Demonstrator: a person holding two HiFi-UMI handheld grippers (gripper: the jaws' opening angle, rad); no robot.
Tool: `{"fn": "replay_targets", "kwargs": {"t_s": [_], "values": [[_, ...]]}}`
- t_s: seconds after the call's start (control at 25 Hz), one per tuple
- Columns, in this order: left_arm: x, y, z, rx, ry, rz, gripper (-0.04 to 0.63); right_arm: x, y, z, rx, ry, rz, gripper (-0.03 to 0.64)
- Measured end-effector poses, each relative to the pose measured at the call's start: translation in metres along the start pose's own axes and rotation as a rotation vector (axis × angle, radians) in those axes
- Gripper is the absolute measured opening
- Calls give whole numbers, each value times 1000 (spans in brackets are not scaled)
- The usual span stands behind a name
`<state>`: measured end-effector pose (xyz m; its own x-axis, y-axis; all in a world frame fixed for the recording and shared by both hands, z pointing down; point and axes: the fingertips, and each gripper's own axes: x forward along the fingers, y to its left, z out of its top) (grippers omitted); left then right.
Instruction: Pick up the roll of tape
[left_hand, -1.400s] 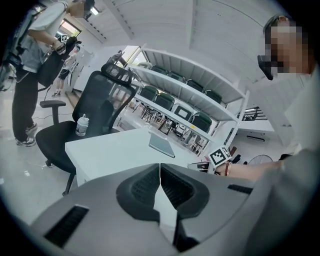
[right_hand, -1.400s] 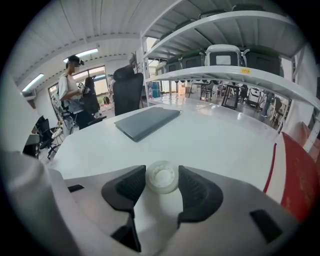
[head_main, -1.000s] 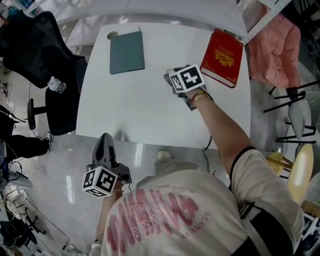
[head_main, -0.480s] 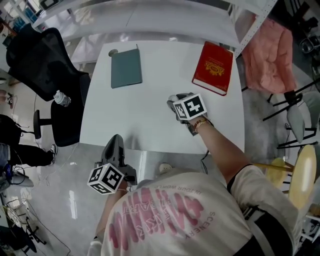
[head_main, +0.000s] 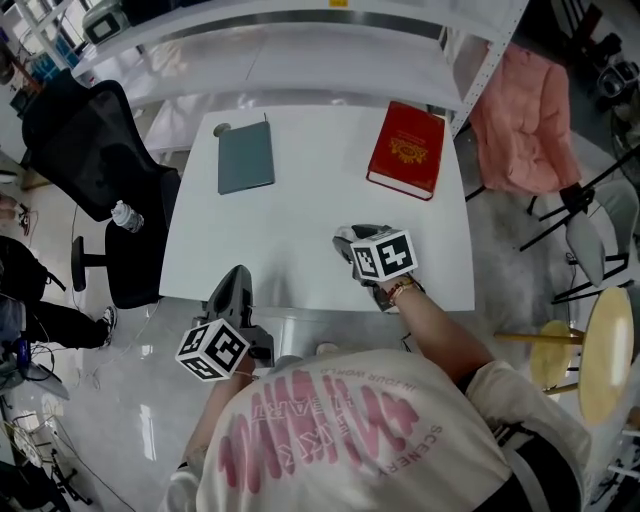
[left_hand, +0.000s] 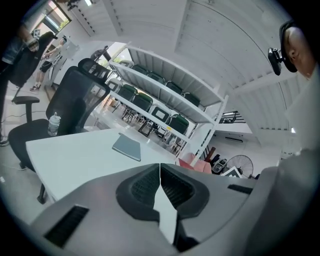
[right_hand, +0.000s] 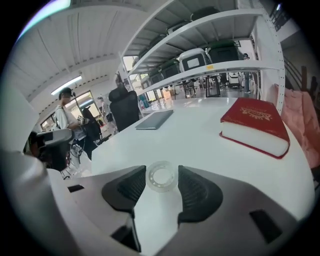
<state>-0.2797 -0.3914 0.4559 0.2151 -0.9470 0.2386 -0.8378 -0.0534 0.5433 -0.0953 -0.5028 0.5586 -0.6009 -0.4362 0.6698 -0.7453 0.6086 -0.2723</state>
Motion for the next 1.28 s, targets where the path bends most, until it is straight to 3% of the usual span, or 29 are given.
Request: {"fn": "replay_targets", "kwargs": {"t_s": [0.2, 0.4, 0.76, 0.92, 1.28], "values": [[-4, -19, 1, 15, -7, -48, 25, -39, 0, -20, 80, -51, -15, 216], [-8, -40, -1, 27, -18, -97, 25, -79, 11, -24, 197, -158, 29, 216], [-22, -74, 16, 50, -48, -184, 25, -144, 42, 12, 290, -399, 103, 218], [-27, -91, 28, 69, -64, -231, 25, -177, 54, 36, 290, -530, 113, 218], [-67, -123, 56, 105, -107, -318, 25, -240, 100, 65, 219, -673, 136, 220]]}}
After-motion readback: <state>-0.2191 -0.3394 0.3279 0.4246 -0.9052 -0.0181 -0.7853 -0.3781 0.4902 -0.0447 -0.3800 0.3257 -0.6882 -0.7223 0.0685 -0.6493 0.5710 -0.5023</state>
